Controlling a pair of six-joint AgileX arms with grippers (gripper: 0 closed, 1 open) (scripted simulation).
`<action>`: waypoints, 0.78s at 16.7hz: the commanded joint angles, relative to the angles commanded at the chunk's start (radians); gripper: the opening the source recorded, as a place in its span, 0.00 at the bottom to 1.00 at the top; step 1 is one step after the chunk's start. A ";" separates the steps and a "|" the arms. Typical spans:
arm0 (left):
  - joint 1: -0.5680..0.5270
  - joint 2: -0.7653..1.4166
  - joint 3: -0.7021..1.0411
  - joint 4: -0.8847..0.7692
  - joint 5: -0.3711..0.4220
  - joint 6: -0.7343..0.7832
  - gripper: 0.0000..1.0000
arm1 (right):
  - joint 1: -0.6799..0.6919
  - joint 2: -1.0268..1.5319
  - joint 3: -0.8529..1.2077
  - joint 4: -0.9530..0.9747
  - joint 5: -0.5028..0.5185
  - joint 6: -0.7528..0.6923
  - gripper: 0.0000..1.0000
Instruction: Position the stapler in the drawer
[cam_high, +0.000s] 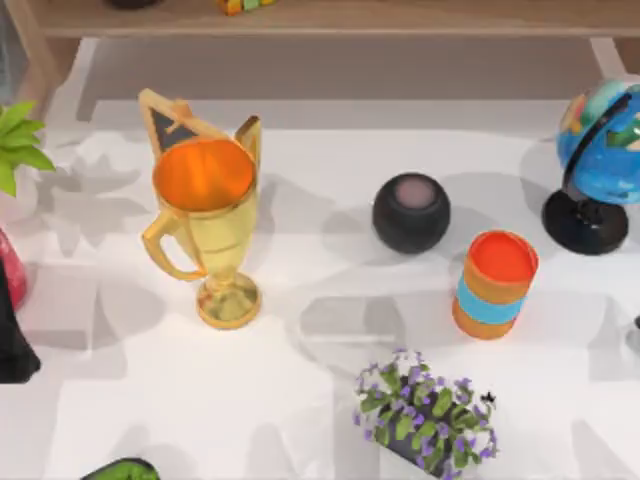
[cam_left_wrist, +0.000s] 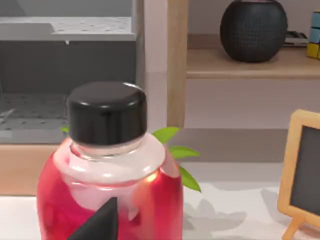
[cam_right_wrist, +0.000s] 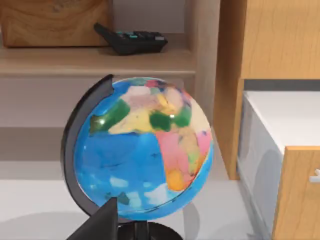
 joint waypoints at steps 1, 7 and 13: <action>0.000 0.000 0.000 0.000 0.000 0.000 1.00 | 0.000 0.000 0.000 0.000 0.000 0.000 1.00; 0.000 0.000 0.000 0.000 0.000 0.000 1.00 | -0.003 0.161 0.133 -0.109 0.001 -0.062 1.00; 0.000 0.000 0.000 0.000 0.000 0.000 1.00 | -0.008 0.691 0.451 -0.397 -0.001 -0.213 1.00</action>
